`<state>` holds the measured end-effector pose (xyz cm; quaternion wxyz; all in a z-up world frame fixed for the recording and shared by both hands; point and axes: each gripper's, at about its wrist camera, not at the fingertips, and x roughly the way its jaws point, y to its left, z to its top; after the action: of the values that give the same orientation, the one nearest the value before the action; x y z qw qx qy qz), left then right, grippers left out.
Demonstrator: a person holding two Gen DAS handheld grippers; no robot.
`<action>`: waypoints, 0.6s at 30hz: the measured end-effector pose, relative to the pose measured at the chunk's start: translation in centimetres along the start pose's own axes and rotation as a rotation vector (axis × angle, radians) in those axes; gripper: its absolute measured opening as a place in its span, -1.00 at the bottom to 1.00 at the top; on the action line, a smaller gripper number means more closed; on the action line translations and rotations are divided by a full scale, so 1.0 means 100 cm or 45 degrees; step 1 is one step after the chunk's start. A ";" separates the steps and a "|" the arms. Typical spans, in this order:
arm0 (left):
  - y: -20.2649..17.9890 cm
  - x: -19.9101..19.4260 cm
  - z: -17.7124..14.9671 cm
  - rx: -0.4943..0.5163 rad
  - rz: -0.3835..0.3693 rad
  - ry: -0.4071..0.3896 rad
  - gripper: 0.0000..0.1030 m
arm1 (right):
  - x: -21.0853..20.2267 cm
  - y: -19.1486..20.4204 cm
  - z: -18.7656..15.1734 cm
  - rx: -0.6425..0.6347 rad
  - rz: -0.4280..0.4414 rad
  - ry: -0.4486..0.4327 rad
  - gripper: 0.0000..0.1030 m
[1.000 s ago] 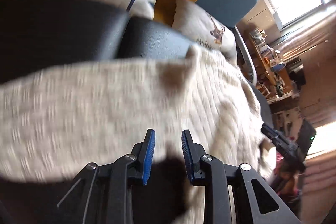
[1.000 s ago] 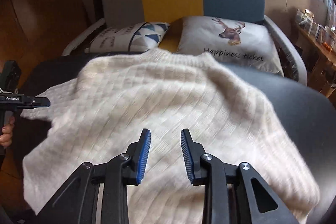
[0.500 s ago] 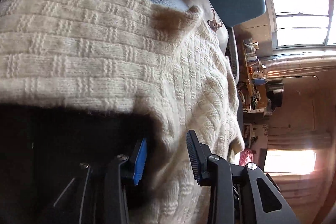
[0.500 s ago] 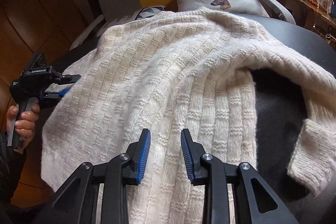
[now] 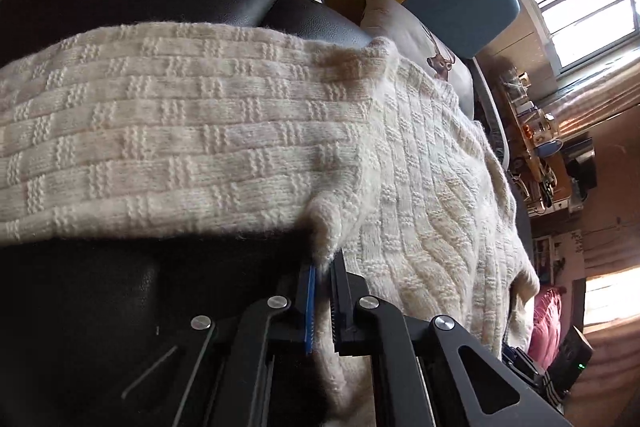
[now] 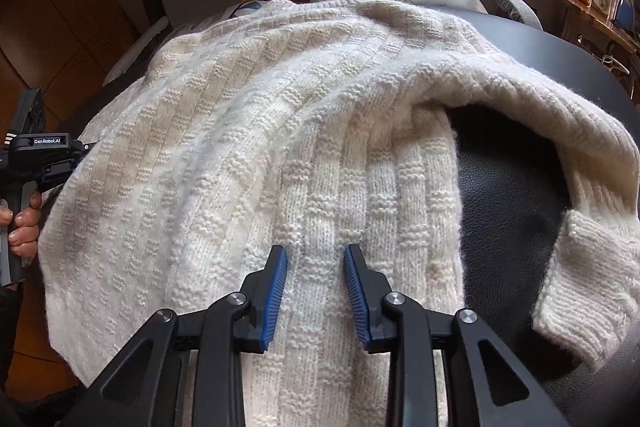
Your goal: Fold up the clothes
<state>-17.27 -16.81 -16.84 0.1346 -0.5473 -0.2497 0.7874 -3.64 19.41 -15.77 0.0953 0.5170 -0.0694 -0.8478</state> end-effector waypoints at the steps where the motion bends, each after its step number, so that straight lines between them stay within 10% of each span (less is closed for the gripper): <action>1: 0.001 0.000 0.001 0.003 0.010 -0.006 -0.88 | 0.000 -0.001 0.000 0.003 0.003 0.002 -0.42; 10: -0.009 -0.002 0.013 0.147 0.176 -0.010 -0.85 | -0.001 -0.007 -0.002 -0.009 0.000 0.014 -0.42; 13: 0.007 -0.031 0.010 0.001 -0.027 0.021 -0.84 | -0.004 -0.009 -0.006 -0.011 0.012 -0.023 -0.40; 16: 0.052 -0.095 0.000 -0.181 -0.056 -0.169 -0.73 | -0.006 -0.011 -0.012 -0.010 0.034 -0.065 -0.39; 18: 0.100 -0.141 -0.011 -0.327 0.094 -0.292 -0.73 | -0.006 -0.012 -0.012 0.004 0.045 -0.077 -0.37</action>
<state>-10.54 -31.80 -11.33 0.0051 -0.4755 -0.3418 0.8106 -2.42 20.72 -16.09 0.1073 0.4900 -0.0829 -0.8611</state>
